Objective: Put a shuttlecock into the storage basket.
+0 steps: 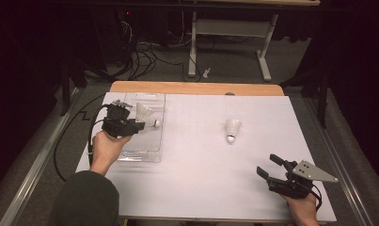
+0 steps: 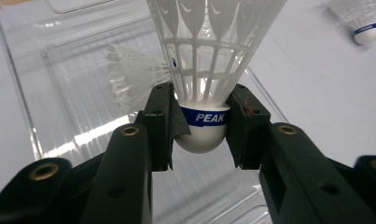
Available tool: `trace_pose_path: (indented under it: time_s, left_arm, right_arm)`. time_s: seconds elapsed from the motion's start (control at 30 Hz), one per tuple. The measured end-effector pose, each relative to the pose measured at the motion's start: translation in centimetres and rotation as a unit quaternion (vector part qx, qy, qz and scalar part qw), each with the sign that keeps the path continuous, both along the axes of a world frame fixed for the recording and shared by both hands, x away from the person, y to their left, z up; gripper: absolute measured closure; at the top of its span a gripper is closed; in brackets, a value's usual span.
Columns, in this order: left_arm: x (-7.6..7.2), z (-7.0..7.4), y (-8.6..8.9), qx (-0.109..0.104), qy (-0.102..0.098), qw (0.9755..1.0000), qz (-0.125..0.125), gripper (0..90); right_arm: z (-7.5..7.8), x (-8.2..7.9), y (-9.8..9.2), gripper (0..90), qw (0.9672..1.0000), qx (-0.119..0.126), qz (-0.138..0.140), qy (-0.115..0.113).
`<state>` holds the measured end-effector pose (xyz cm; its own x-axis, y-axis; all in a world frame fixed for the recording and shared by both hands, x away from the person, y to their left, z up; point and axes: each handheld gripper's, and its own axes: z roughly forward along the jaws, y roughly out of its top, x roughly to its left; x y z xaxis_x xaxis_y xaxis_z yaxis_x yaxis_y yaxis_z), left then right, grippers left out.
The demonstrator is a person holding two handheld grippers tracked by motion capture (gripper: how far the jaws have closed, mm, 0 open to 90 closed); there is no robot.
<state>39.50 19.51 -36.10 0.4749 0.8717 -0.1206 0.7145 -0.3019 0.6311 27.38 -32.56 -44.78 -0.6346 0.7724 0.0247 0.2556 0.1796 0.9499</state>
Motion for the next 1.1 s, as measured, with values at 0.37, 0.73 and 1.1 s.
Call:
trace_pose_path:
  time_s: [0.37, 0.73, 1.1]
  left_arm:
    - [2.1, -1.0, 0.6, 0.019, 0.033, 0.9985, 0.040, 64.8]
    - [3.3, -1.8, 0.6, 0.046, 0.055, 0.9948, 0.073, 64.7]
    - [3.9, -2.3, 0.7, 0.054, 0.072, 0.9922, 0.086, 63.5]
  right_arm:
    - [0.0, 0.1, 0.2, 28.6, 1.0000, 0.001, 0.001, 0.000]
    - [0.0, 0.1, 0.2, 28.5, 1.0000, 0.004, 0.001, -0.001]
    - [0.0, 0.1, 0.2, 28.5, 1.0000, 0.007, 0.003, 0.000]
